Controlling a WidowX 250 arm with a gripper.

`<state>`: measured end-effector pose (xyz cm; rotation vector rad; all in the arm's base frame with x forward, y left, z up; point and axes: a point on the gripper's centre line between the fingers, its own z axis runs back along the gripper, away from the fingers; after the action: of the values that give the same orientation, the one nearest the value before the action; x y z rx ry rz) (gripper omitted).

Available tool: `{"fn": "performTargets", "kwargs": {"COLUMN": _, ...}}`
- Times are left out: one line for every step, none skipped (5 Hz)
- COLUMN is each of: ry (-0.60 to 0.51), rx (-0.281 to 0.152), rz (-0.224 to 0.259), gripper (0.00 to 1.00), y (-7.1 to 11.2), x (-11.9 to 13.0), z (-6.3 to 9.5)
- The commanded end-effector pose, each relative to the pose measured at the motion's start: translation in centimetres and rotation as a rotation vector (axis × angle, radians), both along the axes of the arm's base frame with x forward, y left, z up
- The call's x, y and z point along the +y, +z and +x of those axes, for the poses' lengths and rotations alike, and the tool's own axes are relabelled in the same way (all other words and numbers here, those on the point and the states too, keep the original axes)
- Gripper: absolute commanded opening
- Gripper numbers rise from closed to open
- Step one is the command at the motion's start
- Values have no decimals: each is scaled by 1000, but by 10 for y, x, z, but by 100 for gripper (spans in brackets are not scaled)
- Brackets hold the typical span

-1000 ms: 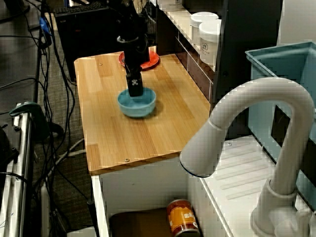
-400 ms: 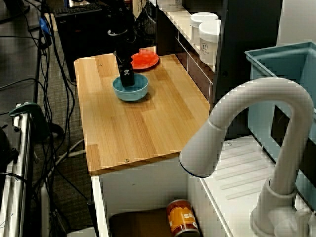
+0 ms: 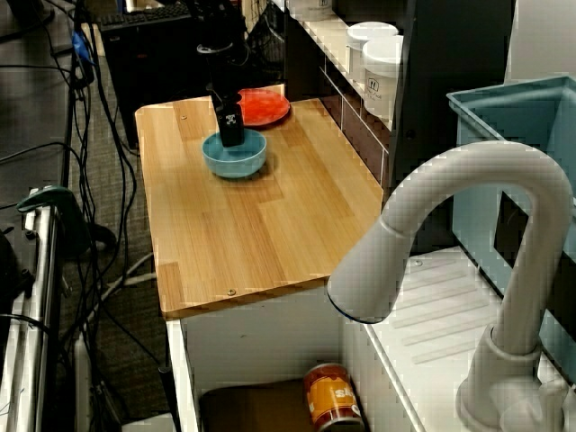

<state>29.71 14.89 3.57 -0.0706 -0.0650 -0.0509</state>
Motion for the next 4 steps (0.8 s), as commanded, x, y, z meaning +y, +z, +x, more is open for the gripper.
{"fn": "performTargets", "kwargs": {"ry": 1, "rx": -35, "rz": -14, "gripper": 100, "y": 23, "x": 3, "z": -3}}
{"fn": "performTargets", "kwargs": {"ry": -13, "rx": -29, "rz": -29, "gripper": 100, "y": 29, "x": -3, "z": -6}}
{"fn": "performTargets", "kwargs": {"ry": -29, "rx": -38, "rz": -40, "gripper": 100, "y": 36, "x": -9, "z": -11}}
{"fn": "performTargets", "kwargs": {"ry": -46, "rx": -31, "rz": -47, "gripper": 100, "y": 42, "x": -20, "z": -13}}
